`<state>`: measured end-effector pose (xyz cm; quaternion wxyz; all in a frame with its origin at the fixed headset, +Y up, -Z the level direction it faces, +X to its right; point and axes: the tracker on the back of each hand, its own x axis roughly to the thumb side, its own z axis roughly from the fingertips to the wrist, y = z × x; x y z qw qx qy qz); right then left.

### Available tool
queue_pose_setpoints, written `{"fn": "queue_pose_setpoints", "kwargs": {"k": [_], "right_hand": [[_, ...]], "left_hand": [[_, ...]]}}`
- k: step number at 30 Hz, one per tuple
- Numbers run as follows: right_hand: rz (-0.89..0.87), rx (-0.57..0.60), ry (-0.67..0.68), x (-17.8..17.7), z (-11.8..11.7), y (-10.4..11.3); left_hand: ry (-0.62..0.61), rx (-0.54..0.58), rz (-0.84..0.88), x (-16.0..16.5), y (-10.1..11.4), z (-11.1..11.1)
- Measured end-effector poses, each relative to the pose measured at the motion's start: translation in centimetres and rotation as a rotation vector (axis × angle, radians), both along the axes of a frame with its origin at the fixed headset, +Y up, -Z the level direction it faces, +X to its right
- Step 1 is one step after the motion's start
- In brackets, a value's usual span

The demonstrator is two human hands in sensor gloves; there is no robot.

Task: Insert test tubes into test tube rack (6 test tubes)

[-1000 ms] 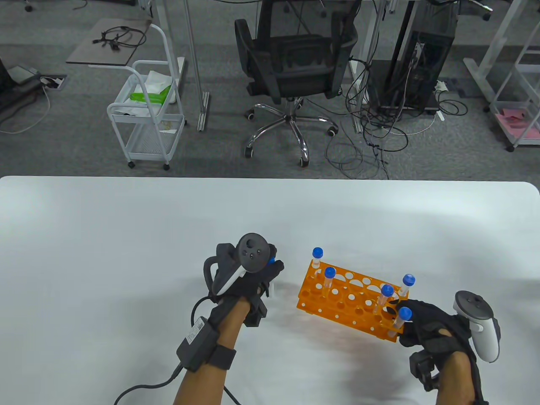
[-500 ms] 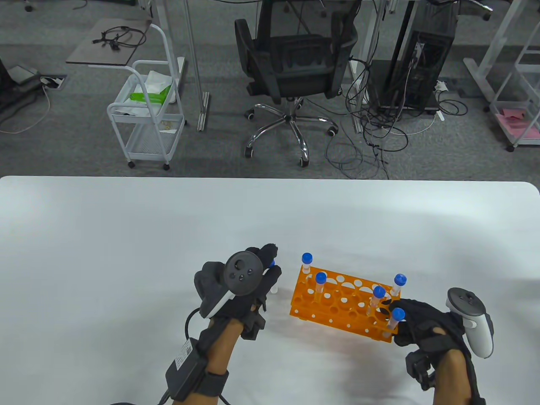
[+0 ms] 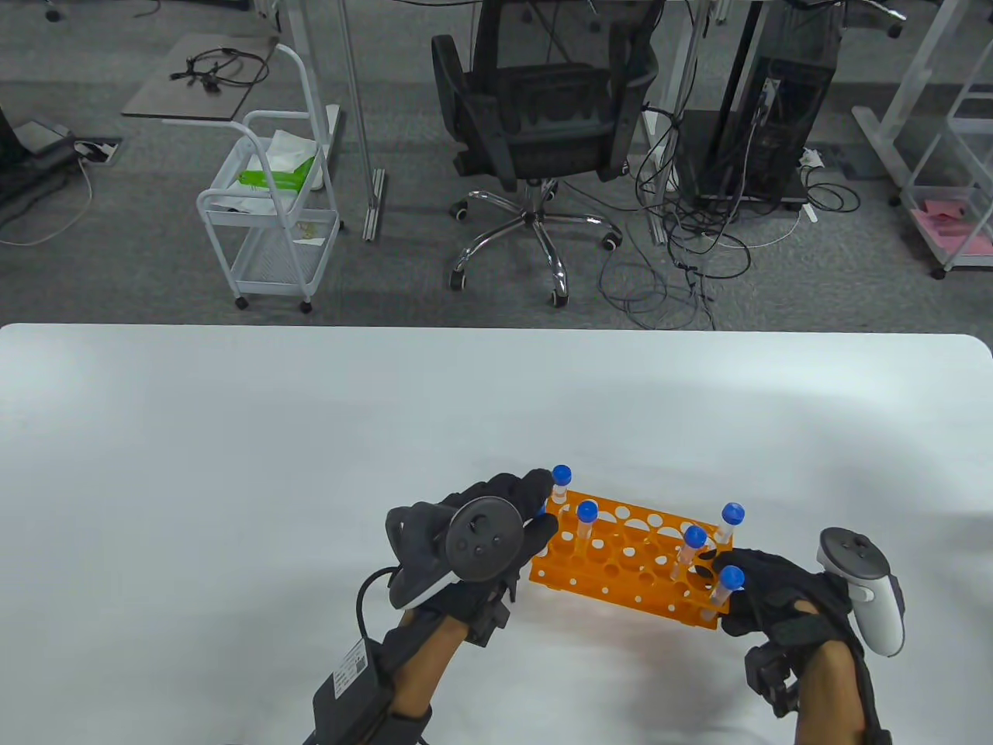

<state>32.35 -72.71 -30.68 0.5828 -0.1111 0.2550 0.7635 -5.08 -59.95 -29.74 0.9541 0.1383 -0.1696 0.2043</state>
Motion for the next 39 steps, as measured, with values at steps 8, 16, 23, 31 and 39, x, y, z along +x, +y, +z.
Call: {"fn": "queue_pose_setpoints", "kwargs": {"k": [8,16,23,31,39], "right_hand": [[-0.012,0.004,0.002,0.0,0.0,0.0],[-0.021,0.009,0.001,0.1,0.1,0.0],[-0.023,0.011,0.002,0.1,0.1,0.0],[-0.018,0.010,0.004,0.1,0.1,0.0],[-0.018,0.012,0.008,0.1,0.1,0.0]], "left_hand": [[-0.008,-0.007,-0.035,0.6,-0.6,-0.2],[-0.037,-0.040,-0.080,1.3,-1.4,-0.5],[-0.049,-0.053,-0.108,1.7,-1.9,-0.6],[-0.074,-0.069,-0.122,2.2,-2.1,-0.5],[-0.070,-0.091,-0.138,2.3,-2.6,-0.7]]}}
